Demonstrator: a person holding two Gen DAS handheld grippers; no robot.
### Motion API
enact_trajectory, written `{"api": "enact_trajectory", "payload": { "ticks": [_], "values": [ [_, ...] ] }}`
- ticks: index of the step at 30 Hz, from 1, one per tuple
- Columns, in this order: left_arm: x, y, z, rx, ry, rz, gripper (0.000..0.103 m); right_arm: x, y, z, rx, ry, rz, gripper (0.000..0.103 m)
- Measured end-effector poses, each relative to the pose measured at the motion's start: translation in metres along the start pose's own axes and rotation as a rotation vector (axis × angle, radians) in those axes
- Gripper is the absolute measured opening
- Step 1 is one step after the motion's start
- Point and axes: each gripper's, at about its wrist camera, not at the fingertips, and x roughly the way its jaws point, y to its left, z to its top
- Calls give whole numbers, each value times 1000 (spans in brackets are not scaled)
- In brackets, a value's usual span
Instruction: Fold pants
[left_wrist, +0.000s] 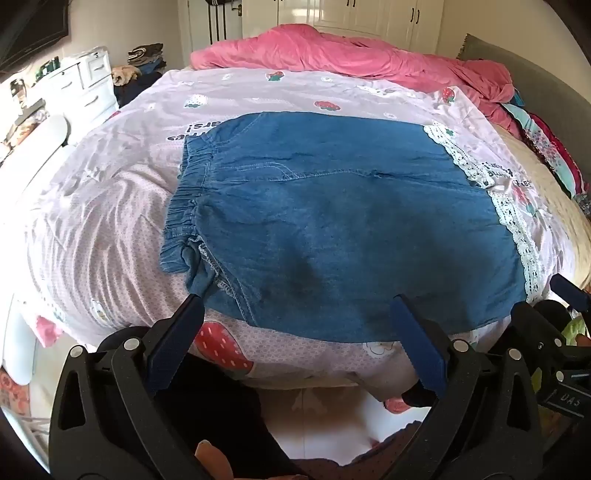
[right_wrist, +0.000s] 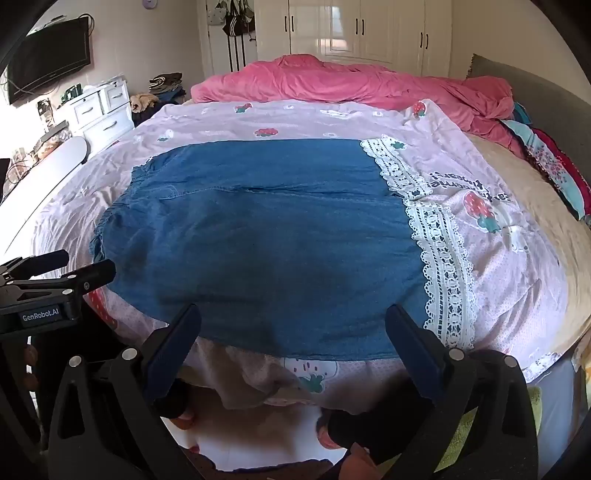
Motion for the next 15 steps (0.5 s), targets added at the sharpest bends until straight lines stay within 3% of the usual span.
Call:
{"api": "enact_trajectory", "payload": {
  "ticks": [15],
  "values": [
    [2, -10, -1, 1, 4, -1, 94, 0, -4, 0, 13, -8, 1, 99]
  ]
}}
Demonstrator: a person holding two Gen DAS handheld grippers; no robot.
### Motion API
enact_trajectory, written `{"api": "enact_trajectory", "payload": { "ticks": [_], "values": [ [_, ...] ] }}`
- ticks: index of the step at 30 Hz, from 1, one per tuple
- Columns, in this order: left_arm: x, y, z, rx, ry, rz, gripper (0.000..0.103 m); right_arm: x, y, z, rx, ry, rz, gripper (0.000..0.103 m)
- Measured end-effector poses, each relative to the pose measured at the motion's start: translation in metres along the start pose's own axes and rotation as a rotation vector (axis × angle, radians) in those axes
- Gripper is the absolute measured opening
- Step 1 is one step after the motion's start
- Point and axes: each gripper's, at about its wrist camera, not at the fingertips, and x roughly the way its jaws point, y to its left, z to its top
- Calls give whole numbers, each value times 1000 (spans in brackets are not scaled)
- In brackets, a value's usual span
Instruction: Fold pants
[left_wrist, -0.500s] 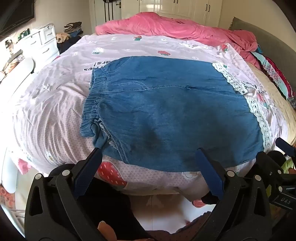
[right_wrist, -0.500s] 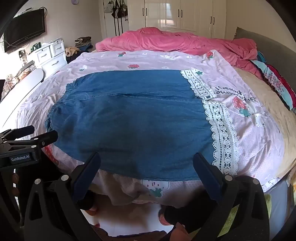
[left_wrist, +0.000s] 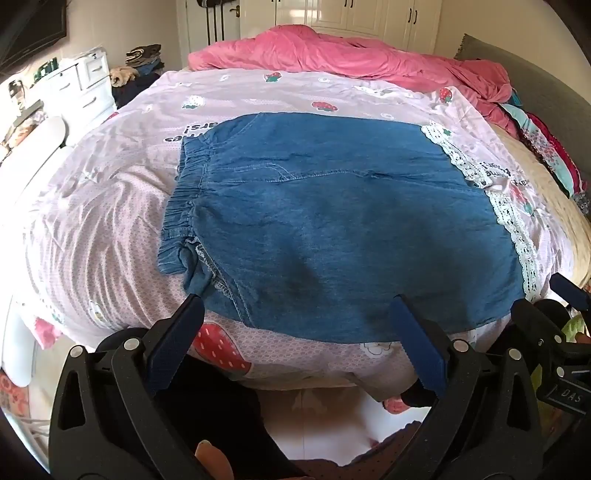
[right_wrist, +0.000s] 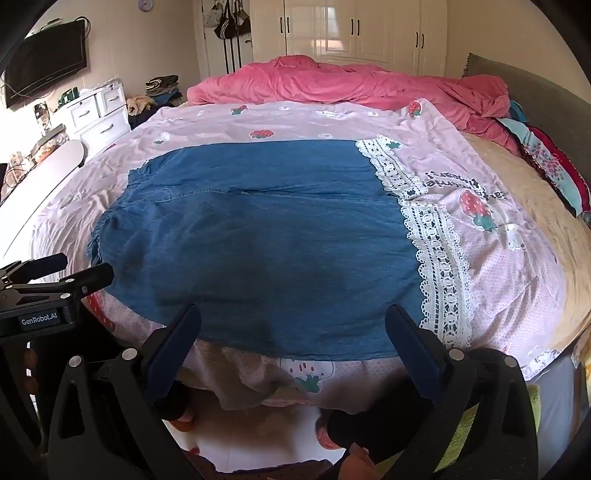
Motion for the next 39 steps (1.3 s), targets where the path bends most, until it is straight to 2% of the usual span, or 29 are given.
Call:
{"api": "enact_trajectory", "payload": {
  "ticks": [39],
  "values": [
    [4, 5, -1, 9, 5, -19, 94, 4, -2, -3, 9, 17, -8, 99]
  ]
}}
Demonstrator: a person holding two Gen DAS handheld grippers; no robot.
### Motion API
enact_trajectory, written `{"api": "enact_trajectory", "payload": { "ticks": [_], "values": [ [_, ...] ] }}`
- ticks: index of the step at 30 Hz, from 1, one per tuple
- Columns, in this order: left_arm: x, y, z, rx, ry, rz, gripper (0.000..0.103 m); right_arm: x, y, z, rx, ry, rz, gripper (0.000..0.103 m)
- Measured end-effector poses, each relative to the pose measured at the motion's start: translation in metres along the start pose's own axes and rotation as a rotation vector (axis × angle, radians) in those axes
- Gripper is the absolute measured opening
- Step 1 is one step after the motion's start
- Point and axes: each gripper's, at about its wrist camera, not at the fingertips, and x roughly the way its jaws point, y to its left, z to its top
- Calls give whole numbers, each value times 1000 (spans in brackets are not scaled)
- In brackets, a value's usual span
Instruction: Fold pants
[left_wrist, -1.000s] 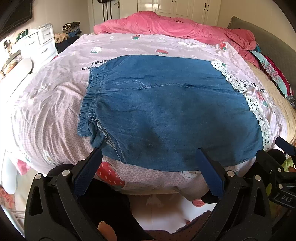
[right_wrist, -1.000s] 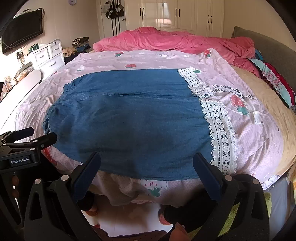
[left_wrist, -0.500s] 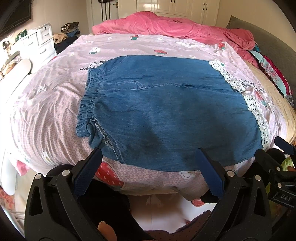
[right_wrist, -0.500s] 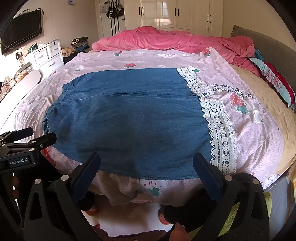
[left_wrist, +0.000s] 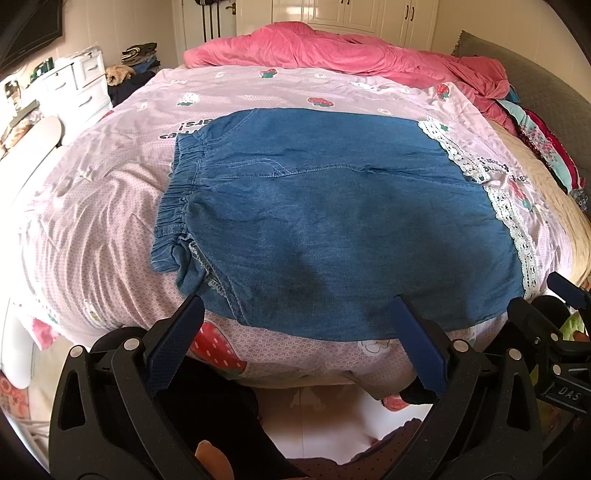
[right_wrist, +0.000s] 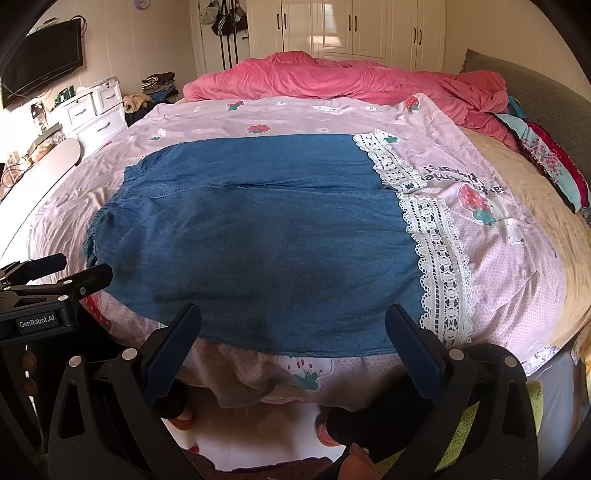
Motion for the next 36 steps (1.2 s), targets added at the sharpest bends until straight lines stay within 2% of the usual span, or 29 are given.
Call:
{"api": "enact_trajectory", "payload": {
  "ticks": [28, 36],
  "values": [
    [6, -2, 3, 0, 10, -13, 94, 1, -2, 1, 1, 3, -17, 99],
    [19, 10, 22, -20, 6, -16, 94, 20, -5, 21, -28, 23, 5, 99]
  ]
}}
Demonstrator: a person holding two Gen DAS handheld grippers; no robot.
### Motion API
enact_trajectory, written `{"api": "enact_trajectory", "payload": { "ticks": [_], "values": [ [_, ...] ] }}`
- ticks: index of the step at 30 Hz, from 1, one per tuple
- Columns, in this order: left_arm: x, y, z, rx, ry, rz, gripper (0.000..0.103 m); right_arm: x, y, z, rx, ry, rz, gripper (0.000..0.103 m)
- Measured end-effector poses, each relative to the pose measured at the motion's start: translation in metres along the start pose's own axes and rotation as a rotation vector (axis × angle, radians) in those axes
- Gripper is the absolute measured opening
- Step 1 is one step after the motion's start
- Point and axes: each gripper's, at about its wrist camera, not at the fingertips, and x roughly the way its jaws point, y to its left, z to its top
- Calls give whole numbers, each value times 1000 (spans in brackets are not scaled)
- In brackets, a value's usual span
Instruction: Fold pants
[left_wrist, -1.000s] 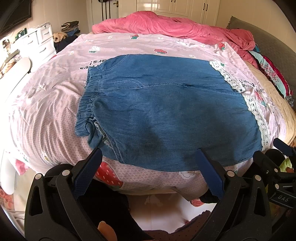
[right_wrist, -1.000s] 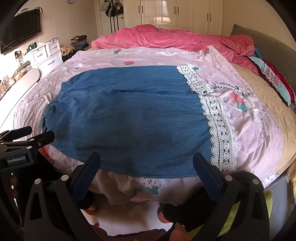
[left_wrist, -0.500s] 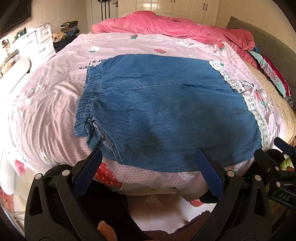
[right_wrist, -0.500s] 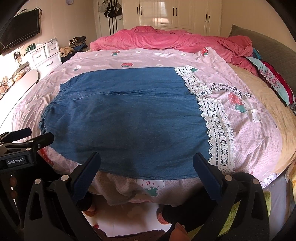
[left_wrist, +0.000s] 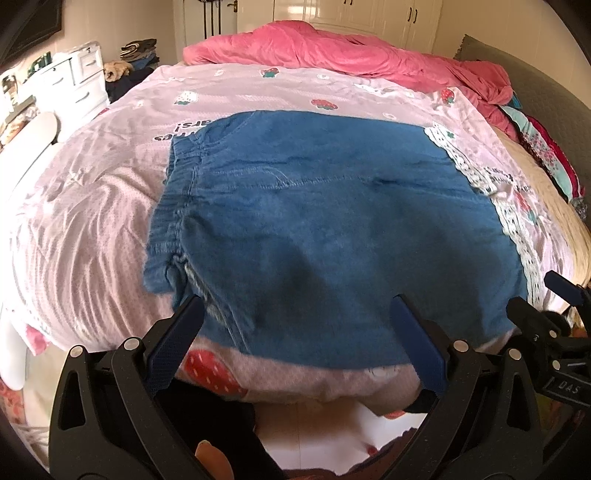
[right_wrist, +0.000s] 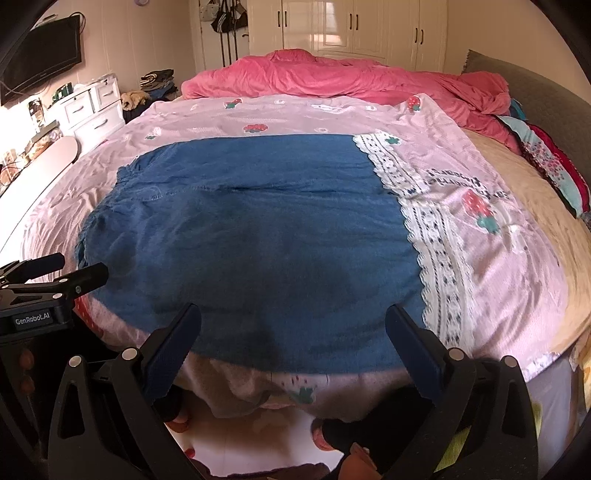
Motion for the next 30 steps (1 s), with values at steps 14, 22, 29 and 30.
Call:
{"api": "enact_trajectory", "payload": {
  "ticks": [14, 22, 29, 30],
  "values": [
    [45, 62, 70, -83, -16, 55, 94, 75, 26, 86, -161, 50, 81, 99],
    [73, 117, 119, -146, -16, 107, 94, 132, 49, 153, -256, 67, 108, 99],
    [115, 134, 149, -67, 44, 128, 94, 184, 75, 196, -324, 128, 161, 99],
    [118, 135, 150, -55, 44, 124, 94, 190, 79, 203, -345, 125, 160, 99]
  ]
}}
